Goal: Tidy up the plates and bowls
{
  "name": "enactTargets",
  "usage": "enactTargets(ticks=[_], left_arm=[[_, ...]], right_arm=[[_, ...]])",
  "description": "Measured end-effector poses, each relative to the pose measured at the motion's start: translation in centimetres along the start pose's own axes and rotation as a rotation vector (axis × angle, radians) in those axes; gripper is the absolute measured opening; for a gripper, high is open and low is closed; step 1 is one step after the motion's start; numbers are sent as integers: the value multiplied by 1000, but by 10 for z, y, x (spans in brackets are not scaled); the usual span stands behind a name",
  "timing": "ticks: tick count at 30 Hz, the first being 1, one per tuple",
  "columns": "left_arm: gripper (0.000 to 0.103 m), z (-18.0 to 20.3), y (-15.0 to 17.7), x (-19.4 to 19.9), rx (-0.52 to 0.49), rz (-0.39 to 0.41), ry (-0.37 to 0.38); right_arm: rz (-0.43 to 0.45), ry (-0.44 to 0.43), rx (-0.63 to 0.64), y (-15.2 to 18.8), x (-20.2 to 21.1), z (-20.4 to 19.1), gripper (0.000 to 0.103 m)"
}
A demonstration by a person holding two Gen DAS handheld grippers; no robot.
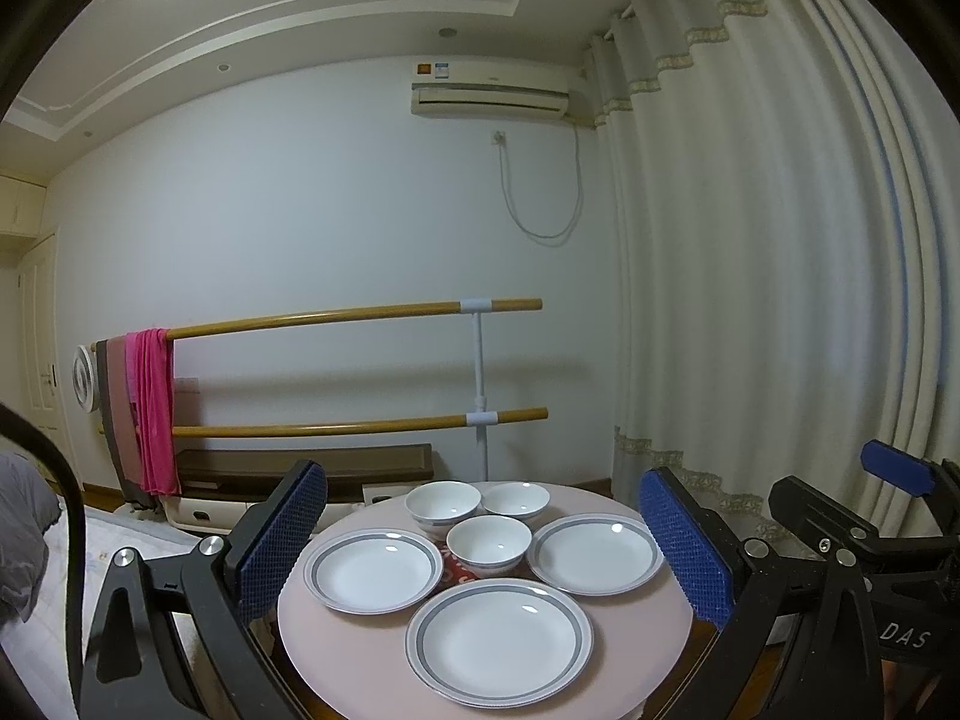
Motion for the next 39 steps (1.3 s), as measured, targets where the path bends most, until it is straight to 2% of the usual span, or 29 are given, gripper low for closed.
enactTargets(ticks=[14,21,39], left_arm=[[102,-4,0,-1,11,12,13],[102,-1,1,-8,17,23,58],[102,3,-1,-9,-2,24,35]], right_arm=[[23,37,-2,-1,3,3,103],[47,82,-5,-1,7,9,103],[26,86,-10,4,4,9,103]])
Point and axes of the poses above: each gripper's, at about its wrist camera, not at the fingertips, and x roughly against the way its jaws point, z to its right, y to its underside, the point moved 9 cm from there along -x, roughly the way its jaws point, and after that the axes turned 13 degrees about -x, right-handed, at the moved point
